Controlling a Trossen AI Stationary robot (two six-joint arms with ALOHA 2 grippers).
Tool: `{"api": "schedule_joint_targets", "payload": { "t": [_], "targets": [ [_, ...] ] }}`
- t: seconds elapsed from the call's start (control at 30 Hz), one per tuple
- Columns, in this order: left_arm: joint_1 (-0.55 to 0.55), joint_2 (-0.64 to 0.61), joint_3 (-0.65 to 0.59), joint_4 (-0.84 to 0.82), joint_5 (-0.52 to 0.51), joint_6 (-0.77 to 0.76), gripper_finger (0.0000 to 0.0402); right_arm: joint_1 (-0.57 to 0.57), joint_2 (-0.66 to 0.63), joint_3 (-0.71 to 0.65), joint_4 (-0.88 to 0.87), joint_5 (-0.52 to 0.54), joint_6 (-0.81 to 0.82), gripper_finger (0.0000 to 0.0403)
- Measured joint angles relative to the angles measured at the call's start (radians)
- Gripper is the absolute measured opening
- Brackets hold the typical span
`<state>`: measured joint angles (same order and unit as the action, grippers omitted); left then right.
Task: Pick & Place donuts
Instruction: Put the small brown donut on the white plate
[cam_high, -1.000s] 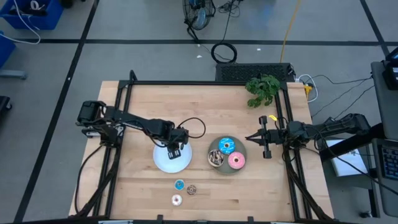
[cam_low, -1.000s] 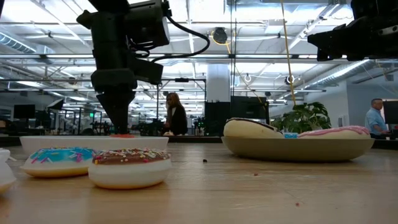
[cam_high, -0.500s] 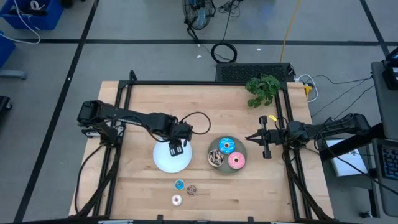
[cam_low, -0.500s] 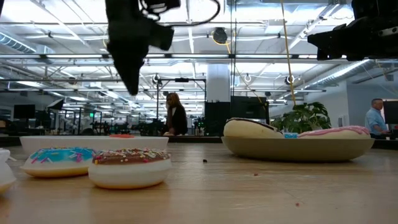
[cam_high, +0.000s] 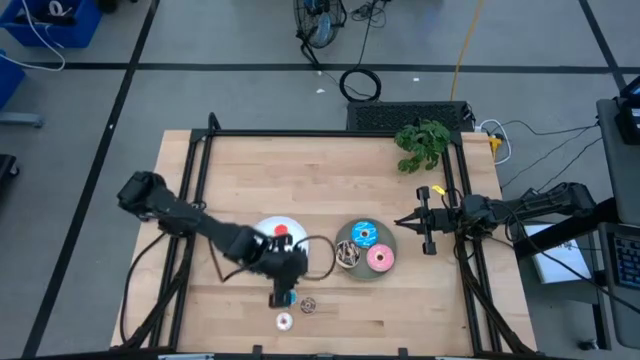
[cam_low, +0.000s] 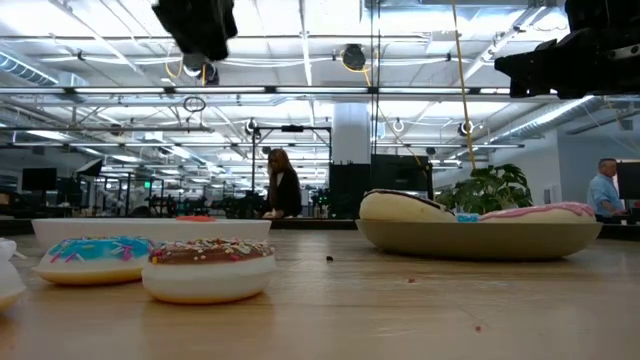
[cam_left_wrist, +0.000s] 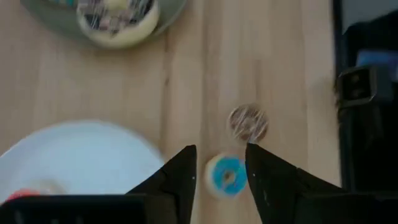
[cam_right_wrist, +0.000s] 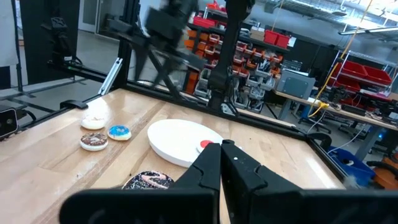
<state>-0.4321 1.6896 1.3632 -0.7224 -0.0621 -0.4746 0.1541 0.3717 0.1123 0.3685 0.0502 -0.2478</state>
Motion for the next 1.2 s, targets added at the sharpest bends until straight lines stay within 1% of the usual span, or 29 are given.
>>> {"api": "schedule_joint_targets", "payload": {
  "t": [0.07, 0.17, 0.33, 0.43, 0.53, 0.57, 0.63, 0.7, 0.8, 0.87, 0.97, 1.07, 1.2],
  "targets": [
    [-0.044, 0.005, 0.0, 0.034, -0.048, -0.016, 0.0127, 0.0, 0.0, 0.0, 0.0, 0.0, 0.0, 0.0],
    [-0.103, 0.006, 0.0, 0.039, -0.102, -0.005, 0.0107, 0.0, 0.0, 0.0, 0.0, 0.0, 0.0, 0.0],
    [-0.156, 0.006, 0.0, 0.04, -0.197, -0.044, 0.0075, 0.0, 0.0, 0.0, 0.001, 0.0, 0.0, 0.0],
    [-0.167, 0.018, 0.0, 0.044, -0.216, -0.04, 0.0049, 0.0, 0.0, 0.0, 0.001, 0.0, 0.0, 0.0],
    [-0.166, 0.051, -0.001, 0.071, -0.207, -0.023, 0.0018, 0.0, 0.0, 0.0, 0.001, 0.0, 0.0, 0.0],
    [-0.159, 0.065, -0.001, 0.104, -0.203, -0.013, 0.0009, 0.0, 0.0, 0.0, 0.002, 0.0, 0.0, 0.0],
    [-0.138, 0.093, 0.0, 0.176, -0.2, 0.015, 0.0006, 0.0, 0.0, 0.0, 0.001, 0.0, 0.0, 0.0],
    [-0.11, 0.122, 0.0, 0.242, -0.182, 0.033, 0.0015, 0.0, 0.0, 0.0, 0.001, 0.0, 0.0, 0.0],
    [-0.066, 0.154, 0.0, 0.299, -0.095, 0.071, 0.0039, 0.0, 0.0, 0.0, 0.001, 0.0, 0.0, 0.0],
    [-0.042, 0.17, 0.0, 0.312, -0.055, 0.102, 0.0059, 0.0, 0.0, 0.0, 0.0, 0.0, 0.0, 0.0],
    [-0.015, 0.197, 0.0, 0.307, -0.032, 0.149, 0.0095, 0.0, 0.0, 0.0, -0.002, 0.0, 0.0, 0.0],
    [0.003, 0.225, 0.0, 0.309, 0.018, 0.198, 0.0134, 0.0, 0.0, 0.0, -0.006, 0.0, 0.0, 0.0],
    [0.016, 0.27, 0.0, 0.336, 0.04, 0.18, 0.0178, 0.0, 0.0, 0.0, -0.006, 0.0, 0.0, 0.0]
  ]
}}
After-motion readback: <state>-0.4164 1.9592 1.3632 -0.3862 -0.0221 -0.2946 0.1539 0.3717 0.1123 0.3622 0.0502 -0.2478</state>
